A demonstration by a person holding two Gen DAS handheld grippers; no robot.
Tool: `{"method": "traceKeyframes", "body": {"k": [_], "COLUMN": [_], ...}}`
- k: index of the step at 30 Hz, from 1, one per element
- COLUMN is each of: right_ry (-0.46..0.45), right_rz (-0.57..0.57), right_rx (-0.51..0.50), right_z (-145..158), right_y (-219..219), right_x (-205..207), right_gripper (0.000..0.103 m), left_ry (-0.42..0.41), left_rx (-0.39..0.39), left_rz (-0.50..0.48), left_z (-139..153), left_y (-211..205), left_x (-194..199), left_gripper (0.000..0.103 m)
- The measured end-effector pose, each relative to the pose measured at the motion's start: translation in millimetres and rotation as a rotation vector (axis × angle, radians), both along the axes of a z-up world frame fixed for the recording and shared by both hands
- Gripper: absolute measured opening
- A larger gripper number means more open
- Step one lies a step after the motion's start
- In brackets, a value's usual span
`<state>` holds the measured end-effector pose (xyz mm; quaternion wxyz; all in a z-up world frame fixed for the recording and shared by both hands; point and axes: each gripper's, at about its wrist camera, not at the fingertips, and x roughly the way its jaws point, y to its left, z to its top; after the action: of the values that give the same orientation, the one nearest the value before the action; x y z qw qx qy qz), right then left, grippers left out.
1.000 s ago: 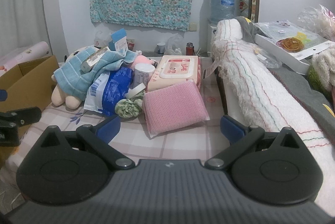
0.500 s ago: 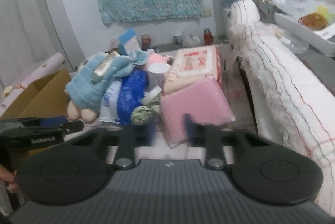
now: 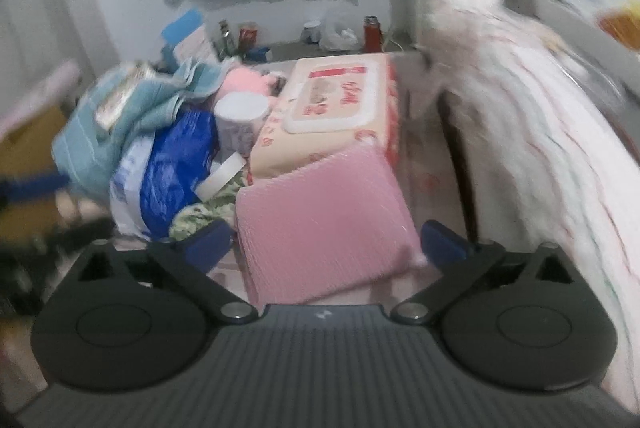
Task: Organize soft objects
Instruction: 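Grasp the gold tissue packet with the left gripper while the right gripper grasps the pink mesh pouch, then carry gold packet in left gripper to box while right gripper carries pink pouch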
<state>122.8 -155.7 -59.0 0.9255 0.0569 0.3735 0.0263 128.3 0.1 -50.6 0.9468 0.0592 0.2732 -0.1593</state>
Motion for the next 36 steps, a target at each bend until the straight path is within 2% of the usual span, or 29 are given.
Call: {"method": "traceKeyframes", "body": {"k": [2,4,7,9,11,14,17,23,26,31,36], "right_ry": [-0.003,0.006,-0.028,-0.020,-0.019,-0.023,-0.038,-0.055,-0.080,-0.108,-0.120], "right_rz": [0.009,0.040,0.072,0.079,0.092,0.099,0.075,0.035,0.032,0.033,-0.006], "right_rx": [-0.093,-0.108,-0.124,-0.119,-0.132,-0.130,-0.104,-0.051,-0.072,-0.123,-0.117], "right_z": [-11,-20,-27,-30,-33,-34,-32,-20,-8,16,32], "right_y": [11,13,15,15,17,18,15,11,14,20,25], "right_x": [10,19,17,17,15,9,4,-8,-18,-32,-55], "right_gripper": [0.102,0.102,0.103,0.102,0.099,0.093,0.090,0.089,0.089,0.089,0.090], "left_ry": [-0.002,-0.030,-0.044,-0.015,0.050,0.098,0.158,0.189,0.200,0.167,0.123], "left_rx": [-0.006,-0.014,-0.033,-0.099,-0.155,-0.158,-0.247,-0.324,-0.339,-0.316,-0.306], "left_rz": [0.045,0.077,0.099,0.101,0.096,0.118,0.119,0.116,0.123,0.105,0.084], "left_z": [3,8,13,15,14,7,1,-4,3,23,42], "left_y": [11,20,28,35,42,46,57,70,76,82,91], "left_x": [15,28,48,65,83,103,114,108,100,76,48], "left_gripper": [0.087,0.087,0.086,0.070,0.055,0.055,0.055,0.048,0.047,0.047,0.047]}}
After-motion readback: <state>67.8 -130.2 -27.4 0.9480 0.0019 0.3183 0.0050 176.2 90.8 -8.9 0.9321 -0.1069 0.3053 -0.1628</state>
